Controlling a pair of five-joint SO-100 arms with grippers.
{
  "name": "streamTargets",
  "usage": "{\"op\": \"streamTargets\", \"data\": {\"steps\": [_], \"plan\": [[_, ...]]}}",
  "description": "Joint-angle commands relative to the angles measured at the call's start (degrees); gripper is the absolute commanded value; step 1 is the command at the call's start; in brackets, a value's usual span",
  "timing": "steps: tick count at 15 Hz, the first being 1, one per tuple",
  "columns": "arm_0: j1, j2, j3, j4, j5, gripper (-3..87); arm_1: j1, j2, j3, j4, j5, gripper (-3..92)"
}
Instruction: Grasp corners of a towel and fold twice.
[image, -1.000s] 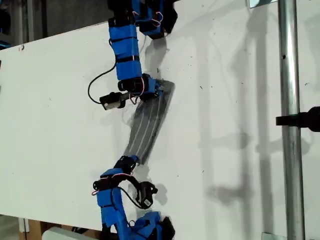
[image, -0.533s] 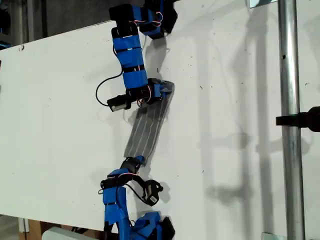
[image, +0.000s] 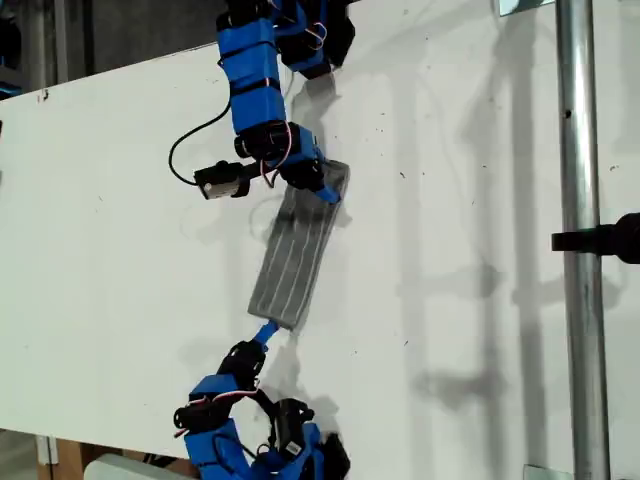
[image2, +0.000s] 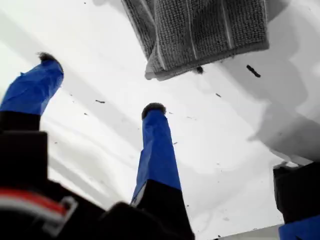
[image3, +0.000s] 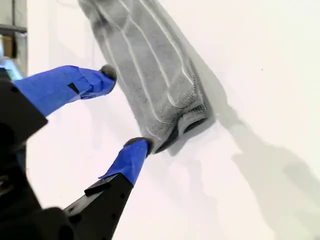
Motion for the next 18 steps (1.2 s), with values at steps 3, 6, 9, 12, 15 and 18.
{"op": "streamTargets", "data": {"steps": [3,6,9,12,15,18], "plan": [[6.7,31.7,13.4,0.8,-5.4,17.3,-3.9,40.7,28.1,-1.4,19.0,25.5],[18.7,67.9,39.6,-4.8,-19.0,-2.7,-11.4,72.0,59.1,-14.2,30.7,18.7],[27.7,80.0,51.2,-8.8,-26.5,-2.8,-12.7,74.0,65.7,-14.2,37.4,17.9],[32.2,81.6,63.1,-10.4,-33.4,-2.7,-12.0,72.4,65.2,-14.6,36.8,23.1],[30.9,81.6,64.4,-10.4,-32.6,-2.7,-8.6,54.8,53.9,-18.4,30.8,38.3],[30.5,81.6,64.6,-10.4,-32.7,-2.7,-0.4,30.0,40.8,-28.6,21.2,48.2]]}}
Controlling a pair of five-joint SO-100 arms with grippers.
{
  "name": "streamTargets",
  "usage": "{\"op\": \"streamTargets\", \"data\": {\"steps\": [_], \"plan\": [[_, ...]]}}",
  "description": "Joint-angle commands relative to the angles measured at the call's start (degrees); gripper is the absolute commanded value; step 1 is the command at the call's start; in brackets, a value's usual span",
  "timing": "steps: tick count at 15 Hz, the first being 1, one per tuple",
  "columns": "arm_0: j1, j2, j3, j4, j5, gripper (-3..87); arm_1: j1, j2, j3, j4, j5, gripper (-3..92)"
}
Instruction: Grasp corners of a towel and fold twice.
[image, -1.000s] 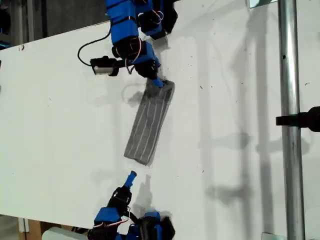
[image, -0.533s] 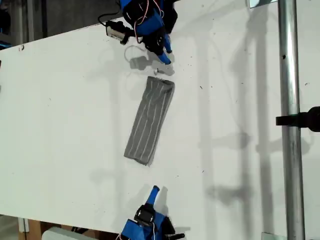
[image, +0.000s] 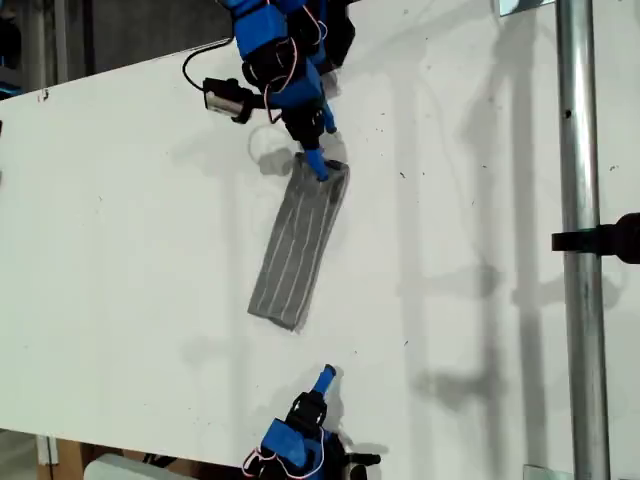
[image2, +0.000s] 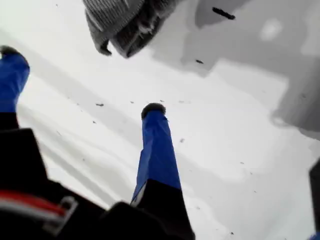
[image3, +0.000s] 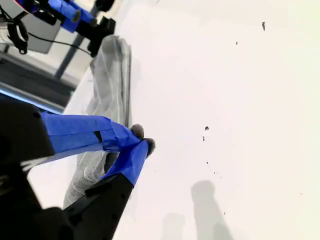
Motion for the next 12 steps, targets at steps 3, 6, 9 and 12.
{"op": "streamTargets", "data": {"steps": [3,6,9,12], "plan": [[-0.4,0.4,-0.3,-1.0,-1.1,-2.7,7.4,-12.0,-0.4,-13.2,-0.5,47.1],[-0.4,0.4,-0.4,-1.0,-0.7,-2.7,8.0,-13.3,4.0,-14.2,5.3,45.5],[-0.3,0.4,-0.9,-0.8,-0.6,-2.7,5.5,-18.1,5.6,-20.8,10.2,44.5],[0.4,0.4,-1.1,-0.7,-0.7,-2.7,8.3,-24.9,4.7,-32.7,6.2,41.9]]}}
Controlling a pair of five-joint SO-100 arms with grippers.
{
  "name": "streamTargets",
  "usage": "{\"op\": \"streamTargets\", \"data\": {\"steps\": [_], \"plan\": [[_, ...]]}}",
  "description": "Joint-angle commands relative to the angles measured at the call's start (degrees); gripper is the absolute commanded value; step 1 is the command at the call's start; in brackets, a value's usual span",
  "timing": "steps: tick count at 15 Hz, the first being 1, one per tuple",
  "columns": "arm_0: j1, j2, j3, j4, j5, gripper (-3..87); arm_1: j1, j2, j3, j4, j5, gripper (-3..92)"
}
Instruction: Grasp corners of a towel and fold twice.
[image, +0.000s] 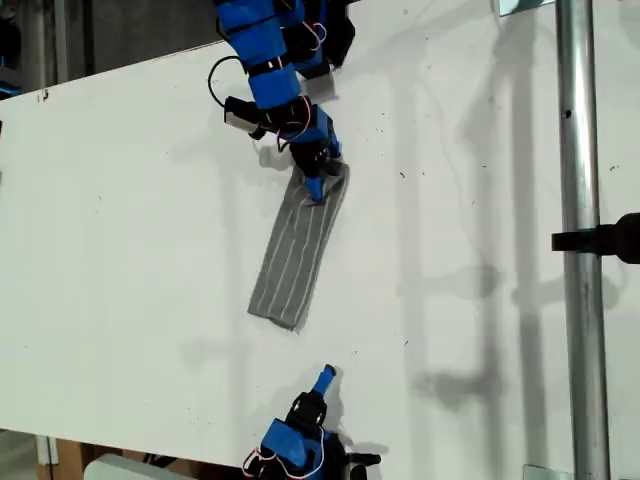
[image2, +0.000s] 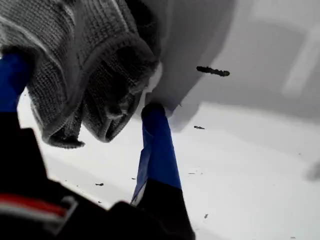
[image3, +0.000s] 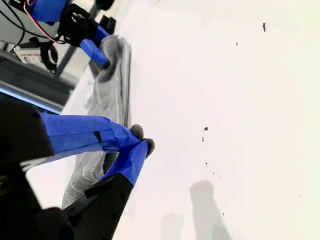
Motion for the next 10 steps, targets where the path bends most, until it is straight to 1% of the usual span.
{"op": "streamTargets", "data": {"steps": [1,2,3,5,7,8,9,10], "plan": [[0.7,0.4,-1.2,-0.7,-0.2,-2.7,2.5,-3.0,-1.6,-9.5,-3.9,40.8],[1.2,0.4,-1.2,-0.7,-0.3,-2.7,3.7,-5.1,-3.3,-10.4,-5.4,40.4],[1.8,0.4,-1.2,-0.7,-0.4,-2.7,5.1,-6.9,-4.8,-10.9,-7.6,38.0],[2.5,0.4,-1.1,-0.6,-0.5,-2.7,9.3,-8.5,-6.2,-13.0,-14.6,31.5],[2.7,0.4,-1.1,-0.6,-0.3,-2.7,13.9,-8.8,-6.2,-15.2,-20.8,20.5],[2.7,0.4,-1.1,-0.6,-0.1,-2.7,16.1,-9.0,-7.5,-12.4,-22.3,2.7],[2.7,0.4,-1.1,-0.6,0.0,-2.7,17.3,-7.8,-7.8,-9.3,-24.0,-0.2],[2.8,0.4,-1.1,-0.6,0.1,-2.7,17.8,-6.7,-7.8,-6.6,-26.2,-0.2]]}}
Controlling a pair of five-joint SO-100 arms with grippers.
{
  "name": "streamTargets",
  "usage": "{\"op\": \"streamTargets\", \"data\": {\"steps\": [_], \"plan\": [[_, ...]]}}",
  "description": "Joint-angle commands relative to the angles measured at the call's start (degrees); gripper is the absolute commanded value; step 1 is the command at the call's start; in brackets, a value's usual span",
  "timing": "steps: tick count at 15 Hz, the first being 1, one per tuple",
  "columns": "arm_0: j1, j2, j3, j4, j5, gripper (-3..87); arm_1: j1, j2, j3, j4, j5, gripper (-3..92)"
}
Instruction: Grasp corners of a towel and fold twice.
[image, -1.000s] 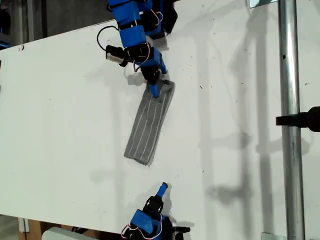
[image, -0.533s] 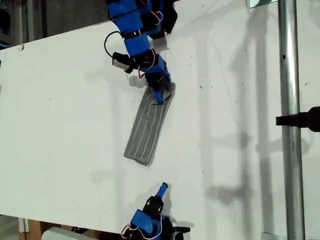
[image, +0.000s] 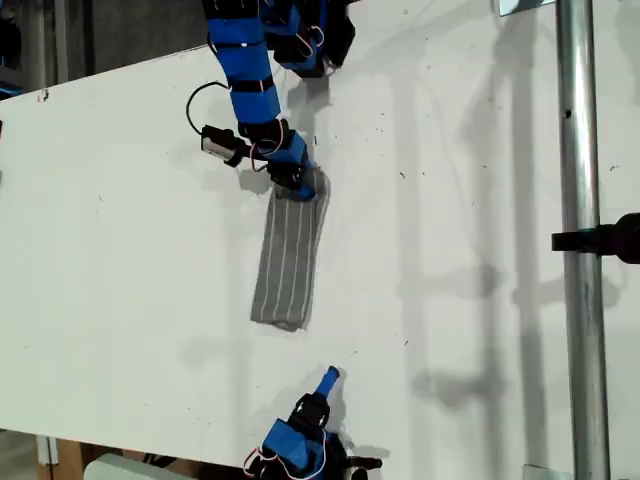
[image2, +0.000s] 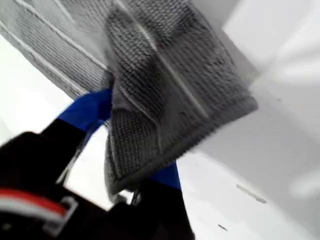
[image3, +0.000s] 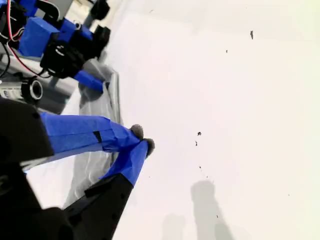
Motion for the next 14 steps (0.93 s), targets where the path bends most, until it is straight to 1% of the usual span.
{"op": "streamTargets", "data": {"steps": [1,2,3,5,6,7,8,9,11,12,14], "plan": [[0.7,0.4,-1.1,-0.6,-0.1,-2.7,0.4,4.6,-1.8,7.1,-3.5,-0.2],[0.7,0.4,-1.1,-0.6,-0.1,-2.7,-2.2,9.0,-1.6,12.2,-3.1,-0.2],[0.6,0.4,-1.1,-0.6,0.0,-2.7,-6.2,14.9,-1.5,18.5,-0.4,-0.2],[0.4,0.4,-1.1,-0.6,0.2,-2.7,-16.7,29.3,-3.1,34.2,7.9,-0.2],[0.4,0.4,-1.2,-0.6,0.3,-2.7,-21.6,34.2,-7.6,43.3,11.1,-0.2],[0.4,0.4,-1.2,-0.6,0.1,-2.7,-24.3,34.1,-13.9,49.2,12.0,-0.2],[0.4,0.4,-1.1,-0.6,-0.1,-2.7,-22.5,30.1,-19.0,46.9,7.4,-0.2],[0.0,0.4,-1.1,-0.6,0.1,-2.7,-18.6,21.4,-24.7,41.9,0.9,-0.2],[0.2,0.4,-1.6,-0.6,-0.1,-2.7,-13.3,3.4,-36.4,33.8,-7.3,-0.2],[0.4,0.4,-1.6,-0.6,-0.4,-2.7,-11.7,-3.0,-40.1,29.4,-9.5,-0.2],[0.5,0.4,-1.5,-0.6,-0.4,-2.7,-10.5,-12.5,-45.5,22.2,-11.3,-0.2]]}}
